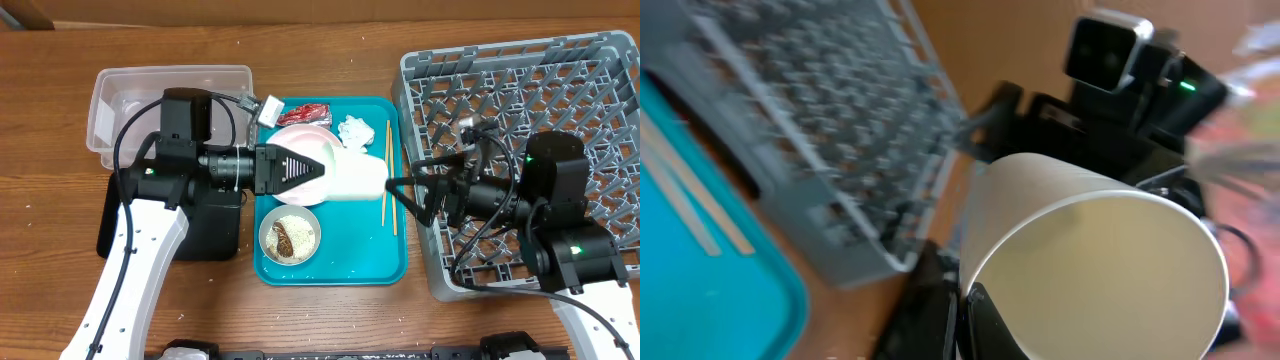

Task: Sort waste into correct bins and load items into the dishwasher
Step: 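Lift the cup and hand it to the right gripper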

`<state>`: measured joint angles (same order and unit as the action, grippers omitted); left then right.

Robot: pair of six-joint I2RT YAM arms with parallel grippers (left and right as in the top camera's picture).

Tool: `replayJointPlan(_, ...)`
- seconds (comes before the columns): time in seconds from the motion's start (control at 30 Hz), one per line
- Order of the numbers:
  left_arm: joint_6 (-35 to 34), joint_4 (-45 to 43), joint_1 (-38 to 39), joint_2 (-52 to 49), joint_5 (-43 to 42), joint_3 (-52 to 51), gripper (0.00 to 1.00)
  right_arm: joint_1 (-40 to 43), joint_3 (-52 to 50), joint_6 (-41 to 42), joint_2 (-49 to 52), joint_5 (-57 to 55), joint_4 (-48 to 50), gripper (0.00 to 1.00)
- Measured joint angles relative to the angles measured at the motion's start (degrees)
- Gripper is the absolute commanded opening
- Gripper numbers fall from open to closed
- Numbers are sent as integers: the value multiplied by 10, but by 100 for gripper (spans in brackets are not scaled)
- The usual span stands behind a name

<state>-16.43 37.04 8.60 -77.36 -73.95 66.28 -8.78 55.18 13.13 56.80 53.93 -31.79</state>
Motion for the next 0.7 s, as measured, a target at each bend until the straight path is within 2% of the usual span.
replayJointPlan(0.27, 2, -3, 0, 0, -83, 0, 4, -43, 0, -11, 0, 105, 93, 96)
replayJointPlan(0.6, 2, -4, 0, 0, -109, 0, 4, -109, 0, 16, 16, 90, 142, 71)
replayJointPlan(0.63, 2, -4, 0, 0, -109, 0, 8, -109, 0, 18, 17, 87, 142, 69)
replayJointPlan(0.7, 2, -4, 0, 0, -109, 0, 50, -109, 0, 19, 17, 82, 142, 69)
